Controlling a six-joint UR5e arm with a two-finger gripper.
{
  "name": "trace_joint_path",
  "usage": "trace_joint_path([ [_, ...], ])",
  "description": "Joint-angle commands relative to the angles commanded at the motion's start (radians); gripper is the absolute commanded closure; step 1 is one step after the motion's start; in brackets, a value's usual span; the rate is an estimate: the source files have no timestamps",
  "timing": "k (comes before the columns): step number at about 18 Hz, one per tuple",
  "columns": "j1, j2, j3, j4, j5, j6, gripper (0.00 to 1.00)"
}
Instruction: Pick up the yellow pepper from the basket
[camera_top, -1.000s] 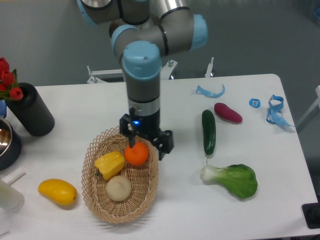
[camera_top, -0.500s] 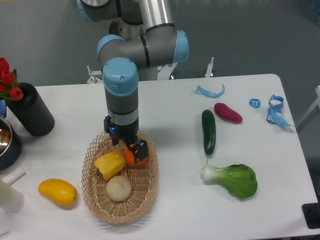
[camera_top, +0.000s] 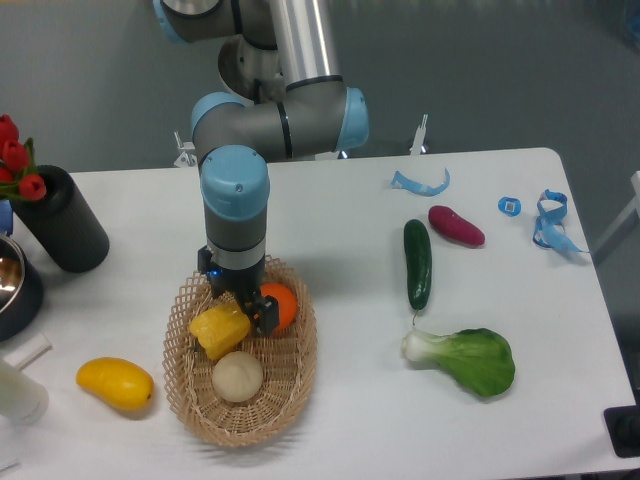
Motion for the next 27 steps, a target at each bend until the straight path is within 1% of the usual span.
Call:
trace_joint_path([
  [2,-0.006,-0.012,0.002,0.018,0.0,-0.041,0.0],
  [9,-0.026,-0.048,-0.002,0.026,0.006,-0.043,0.0],
  [17,-0.029,-0.054,-0.008,0.026,0.009,-0.043,0.0],
  [18,-0.029,-0.049,-0.005,0.026,0.009,-0.043,0.34],
  [20,-0.029,-0.048,0.003,0.026,0.009,-0.043,0.55],
  [21,-0.029,-0.048,0.006,0.026,0.009,-0.043,0.62],
  [23,-0.028,-0.043,0.011,0.025,0.009,-0.042,0.69],
  [25,-0.025,-0.038,0.018,0.026,0.008,-0.037,0.69],
  [27,-0.017,-0.032,0.046,0.025,0.005,-0.045,0.69],
])
